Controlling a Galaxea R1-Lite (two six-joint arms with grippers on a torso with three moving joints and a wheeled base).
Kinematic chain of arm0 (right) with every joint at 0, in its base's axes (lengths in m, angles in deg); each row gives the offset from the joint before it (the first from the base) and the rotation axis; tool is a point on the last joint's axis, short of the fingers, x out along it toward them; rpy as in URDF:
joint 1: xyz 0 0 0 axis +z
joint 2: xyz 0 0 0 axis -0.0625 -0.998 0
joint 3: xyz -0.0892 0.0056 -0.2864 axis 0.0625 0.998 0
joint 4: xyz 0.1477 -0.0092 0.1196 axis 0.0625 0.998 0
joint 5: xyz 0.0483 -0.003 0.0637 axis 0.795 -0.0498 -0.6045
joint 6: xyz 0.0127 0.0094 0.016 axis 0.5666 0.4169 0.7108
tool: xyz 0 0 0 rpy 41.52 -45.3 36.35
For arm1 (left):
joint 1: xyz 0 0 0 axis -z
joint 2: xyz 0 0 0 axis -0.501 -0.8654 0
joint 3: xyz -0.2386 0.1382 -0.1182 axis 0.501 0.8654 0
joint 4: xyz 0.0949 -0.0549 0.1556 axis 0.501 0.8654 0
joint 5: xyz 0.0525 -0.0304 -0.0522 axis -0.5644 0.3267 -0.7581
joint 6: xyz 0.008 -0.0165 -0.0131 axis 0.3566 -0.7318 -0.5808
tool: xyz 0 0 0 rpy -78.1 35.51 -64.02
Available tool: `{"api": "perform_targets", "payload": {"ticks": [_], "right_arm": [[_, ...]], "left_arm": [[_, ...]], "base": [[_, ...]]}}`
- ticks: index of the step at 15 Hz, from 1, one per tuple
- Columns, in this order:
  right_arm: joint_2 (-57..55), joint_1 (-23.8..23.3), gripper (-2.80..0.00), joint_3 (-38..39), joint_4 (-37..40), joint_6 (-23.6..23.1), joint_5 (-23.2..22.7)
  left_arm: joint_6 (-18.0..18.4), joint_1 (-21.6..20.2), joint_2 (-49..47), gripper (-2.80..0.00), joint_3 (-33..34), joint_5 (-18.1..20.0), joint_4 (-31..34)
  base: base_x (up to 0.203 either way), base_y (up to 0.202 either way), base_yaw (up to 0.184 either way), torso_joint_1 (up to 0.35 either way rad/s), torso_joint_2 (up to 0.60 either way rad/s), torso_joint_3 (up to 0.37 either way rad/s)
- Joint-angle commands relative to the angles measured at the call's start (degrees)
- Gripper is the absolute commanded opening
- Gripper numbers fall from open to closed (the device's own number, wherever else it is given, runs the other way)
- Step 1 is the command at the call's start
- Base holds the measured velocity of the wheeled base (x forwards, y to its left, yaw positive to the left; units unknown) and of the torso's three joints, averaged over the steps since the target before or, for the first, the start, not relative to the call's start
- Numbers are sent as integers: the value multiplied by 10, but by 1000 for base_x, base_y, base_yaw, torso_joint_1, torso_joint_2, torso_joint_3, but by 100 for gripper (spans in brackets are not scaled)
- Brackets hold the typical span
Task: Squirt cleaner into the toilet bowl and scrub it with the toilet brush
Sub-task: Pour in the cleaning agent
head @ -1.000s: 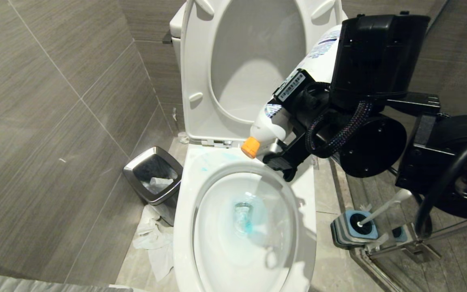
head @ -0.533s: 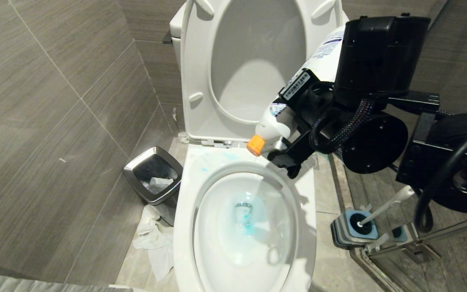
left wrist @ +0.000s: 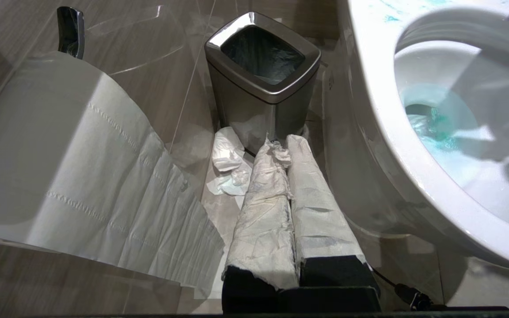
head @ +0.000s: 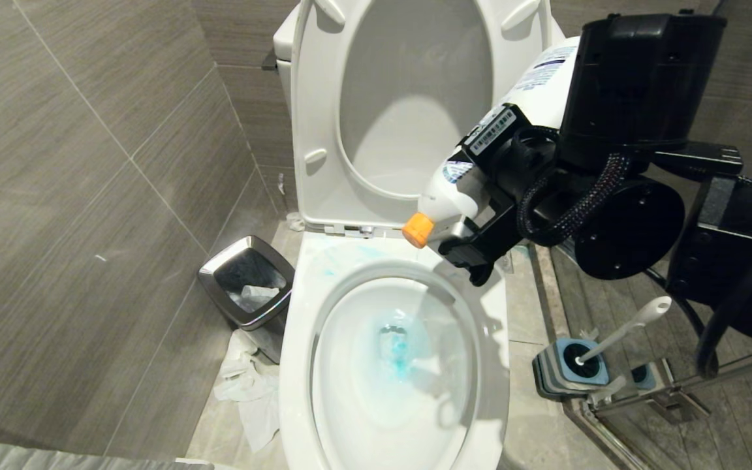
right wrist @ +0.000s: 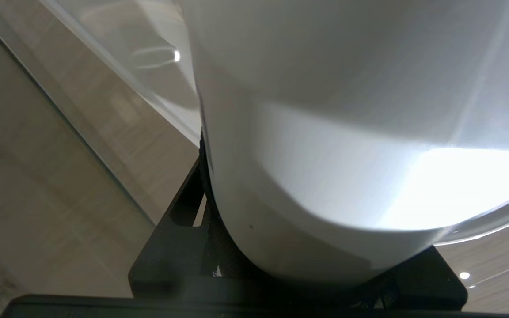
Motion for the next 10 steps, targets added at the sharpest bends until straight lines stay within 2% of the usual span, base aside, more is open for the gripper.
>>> {"api": "perform_targets", "payload": {"ticks": [1,4,10], "right_arm": [[15,1,-280,13,0,10,3],[34,1,-280,36,1,70,3],[37,15,-280,17,2,267,-5]], "left_arm": [[0,0,0,-280,4,0,0],[0,0,0,-280,4,0,0],[0,0,0,-280,4,0,0]], "base": [[0,0,0,0,0,0],[0,0,0,0,0,0],[0,0,0,0,0,0]]}}
